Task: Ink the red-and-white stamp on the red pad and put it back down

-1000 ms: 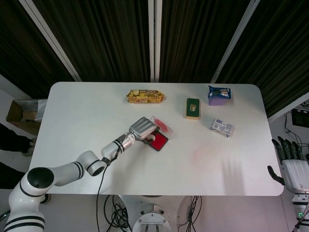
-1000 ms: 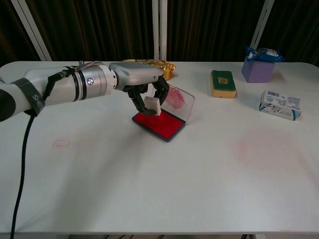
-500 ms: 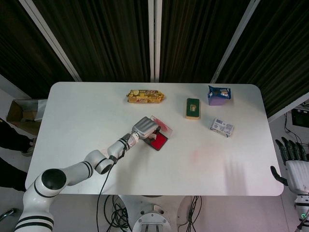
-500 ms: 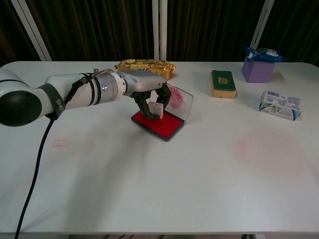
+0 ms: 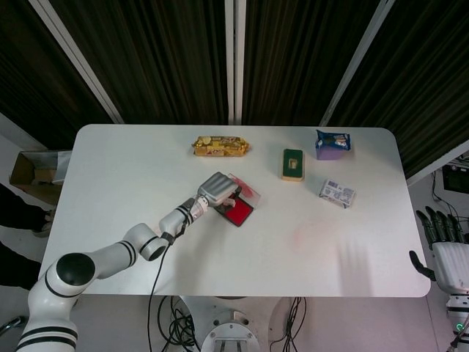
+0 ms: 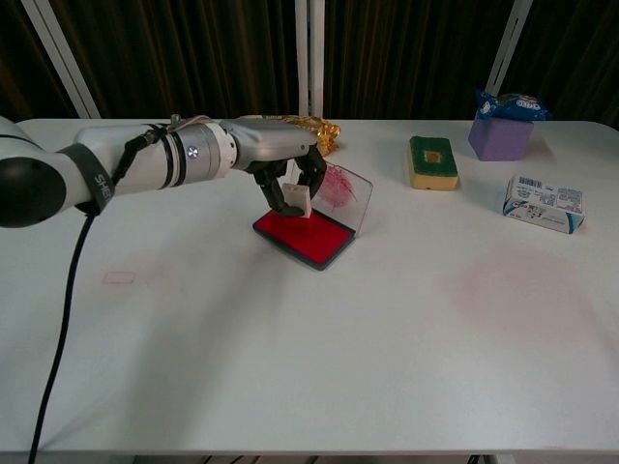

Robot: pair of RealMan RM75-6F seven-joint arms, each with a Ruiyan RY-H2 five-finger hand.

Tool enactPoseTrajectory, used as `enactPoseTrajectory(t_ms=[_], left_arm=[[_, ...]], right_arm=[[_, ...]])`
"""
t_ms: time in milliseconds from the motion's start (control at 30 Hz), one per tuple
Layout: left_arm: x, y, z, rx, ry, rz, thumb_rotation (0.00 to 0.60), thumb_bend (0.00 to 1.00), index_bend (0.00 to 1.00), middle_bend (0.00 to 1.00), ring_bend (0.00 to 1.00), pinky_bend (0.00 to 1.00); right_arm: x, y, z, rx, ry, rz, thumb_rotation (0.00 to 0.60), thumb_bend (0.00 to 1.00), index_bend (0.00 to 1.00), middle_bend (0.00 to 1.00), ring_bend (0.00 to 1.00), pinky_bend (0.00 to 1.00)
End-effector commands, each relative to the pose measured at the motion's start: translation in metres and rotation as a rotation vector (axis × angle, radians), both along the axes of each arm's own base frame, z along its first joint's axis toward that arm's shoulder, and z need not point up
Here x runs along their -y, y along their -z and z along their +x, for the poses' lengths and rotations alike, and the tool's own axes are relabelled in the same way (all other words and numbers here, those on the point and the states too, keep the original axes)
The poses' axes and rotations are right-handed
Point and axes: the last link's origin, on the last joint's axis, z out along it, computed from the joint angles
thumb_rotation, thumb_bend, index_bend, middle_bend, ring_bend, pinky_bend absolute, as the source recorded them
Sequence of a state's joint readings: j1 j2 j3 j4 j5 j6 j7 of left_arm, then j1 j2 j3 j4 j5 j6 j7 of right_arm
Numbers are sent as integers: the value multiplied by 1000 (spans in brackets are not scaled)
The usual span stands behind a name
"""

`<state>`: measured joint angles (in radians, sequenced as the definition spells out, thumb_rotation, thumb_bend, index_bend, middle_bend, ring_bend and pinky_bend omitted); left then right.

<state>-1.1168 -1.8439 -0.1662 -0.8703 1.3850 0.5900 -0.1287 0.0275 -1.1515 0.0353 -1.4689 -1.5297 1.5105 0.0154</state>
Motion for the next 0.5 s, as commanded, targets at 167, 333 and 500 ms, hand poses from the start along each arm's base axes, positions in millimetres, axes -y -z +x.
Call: enactPoseTrajectory(t_ms=[167, 333, 500], left_arm=[[-3, -82, -33, 5, -38, 66, 600, 448, 578, 559, 1000, 1000], [33, -126, -87, -43, -100, 103, 600, 448, 580, 560, 1000, 1000], [80, -138, -143, -120, -143, 104, 600, 447, 580, 562, 1000, 1000]], right_arm=[[2, -2, 4, -1, -13, 0, 600, 256, 0, 0, 0, 0], [4, 5, 3, 5, -10, 23, 600, 257, 0, 0, 0, 0], [8, 12, 2, -7, -9, 33, 600, 258, 0, 0, 0, 0]])
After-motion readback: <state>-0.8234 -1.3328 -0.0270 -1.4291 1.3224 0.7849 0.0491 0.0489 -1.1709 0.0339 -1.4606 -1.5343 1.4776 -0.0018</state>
